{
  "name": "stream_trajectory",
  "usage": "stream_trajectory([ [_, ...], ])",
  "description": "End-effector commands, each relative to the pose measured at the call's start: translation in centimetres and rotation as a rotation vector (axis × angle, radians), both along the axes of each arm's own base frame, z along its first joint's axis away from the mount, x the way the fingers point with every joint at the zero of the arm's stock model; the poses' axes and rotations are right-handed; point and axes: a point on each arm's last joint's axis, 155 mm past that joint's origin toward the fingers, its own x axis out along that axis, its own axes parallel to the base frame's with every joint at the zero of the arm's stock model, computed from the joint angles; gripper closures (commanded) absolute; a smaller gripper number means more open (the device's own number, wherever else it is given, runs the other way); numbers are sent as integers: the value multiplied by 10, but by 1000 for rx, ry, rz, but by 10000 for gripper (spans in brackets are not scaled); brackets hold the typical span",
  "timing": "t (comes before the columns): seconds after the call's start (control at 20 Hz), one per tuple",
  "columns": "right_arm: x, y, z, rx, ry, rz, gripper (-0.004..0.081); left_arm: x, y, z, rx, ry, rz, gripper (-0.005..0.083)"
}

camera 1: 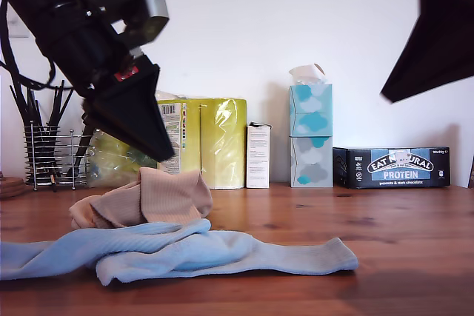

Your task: Pair up the socks based on colour and pattern, by placing each sock on top of its pair

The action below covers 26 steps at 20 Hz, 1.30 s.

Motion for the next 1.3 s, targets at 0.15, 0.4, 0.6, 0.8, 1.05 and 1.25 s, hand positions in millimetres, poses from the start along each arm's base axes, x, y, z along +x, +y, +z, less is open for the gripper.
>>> stream_trajectory([
  [0.15, 21, 17, -28, 27, 94, -43, 783, -17, -7, -15, 3, 53, -38, 797],
  [0.4, 35, 39, -55, 25, 170, -36, 783, -19, 4, -45, 59, 147, 27, 797],
  [0.6, 51, 50, -69, -3, 227, -44, 783, -16, 8, -75, 114, 184, 31, 797],
  [0.8, 60, 52, -95, -64, 319, -52, 783, -6, 8, -86, 129, 162, 49, 797],
  [1.05, 50, 44, -120, -158, 412, -30, 783, -4, 8, -103, 149, 180, 56, 797],
  [1.25, 44, 34, -137, -220, 449, -32, 783, -2, 12, -105, 168, 175, 70, 797],
])
